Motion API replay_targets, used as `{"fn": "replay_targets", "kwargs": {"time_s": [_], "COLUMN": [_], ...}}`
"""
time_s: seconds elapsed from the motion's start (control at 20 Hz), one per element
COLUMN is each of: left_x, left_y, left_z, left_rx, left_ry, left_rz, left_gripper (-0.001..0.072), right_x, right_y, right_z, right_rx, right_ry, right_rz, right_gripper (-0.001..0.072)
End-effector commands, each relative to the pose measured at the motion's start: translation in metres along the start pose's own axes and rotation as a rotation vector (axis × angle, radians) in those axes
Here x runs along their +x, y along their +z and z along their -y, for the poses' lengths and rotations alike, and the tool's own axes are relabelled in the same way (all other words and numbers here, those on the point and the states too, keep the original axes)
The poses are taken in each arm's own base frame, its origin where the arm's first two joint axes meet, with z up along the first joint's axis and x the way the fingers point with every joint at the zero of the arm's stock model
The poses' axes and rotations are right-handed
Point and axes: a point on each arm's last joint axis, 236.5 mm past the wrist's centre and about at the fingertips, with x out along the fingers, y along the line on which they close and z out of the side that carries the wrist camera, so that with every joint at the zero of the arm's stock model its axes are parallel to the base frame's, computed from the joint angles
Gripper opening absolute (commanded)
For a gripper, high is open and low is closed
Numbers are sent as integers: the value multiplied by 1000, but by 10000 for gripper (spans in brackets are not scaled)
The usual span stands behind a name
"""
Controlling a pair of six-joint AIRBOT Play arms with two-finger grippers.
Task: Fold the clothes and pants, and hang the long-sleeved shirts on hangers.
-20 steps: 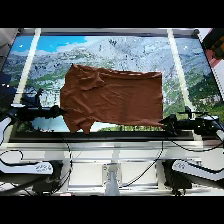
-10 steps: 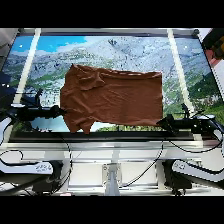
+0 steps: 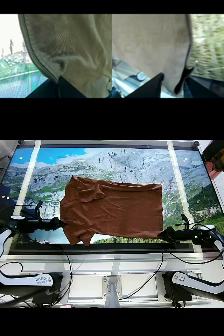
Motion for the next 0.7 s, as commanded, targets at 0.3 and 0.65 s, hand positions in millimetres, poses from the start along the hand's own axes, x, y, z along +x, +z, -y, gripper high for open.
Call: {"fn": "replay_targets", "kwargs": {"time_s": [0.3, 0.65], "left_x": [0, 0], "left_y": [1, 1], "left_z": [0, 0], "left_rx": [2, 2], "left_ry": [0, 0], "left_rz": [1, 1], "left_gripper": [21, 21], "right_x": [-19, -1], "right_y": [20, -24], "right_z": [12, 3], "right_rx": [43, 55], "right_ry": [-2, 121], "right_rz": [41, -187], "right_gripper": [464, 430]}}
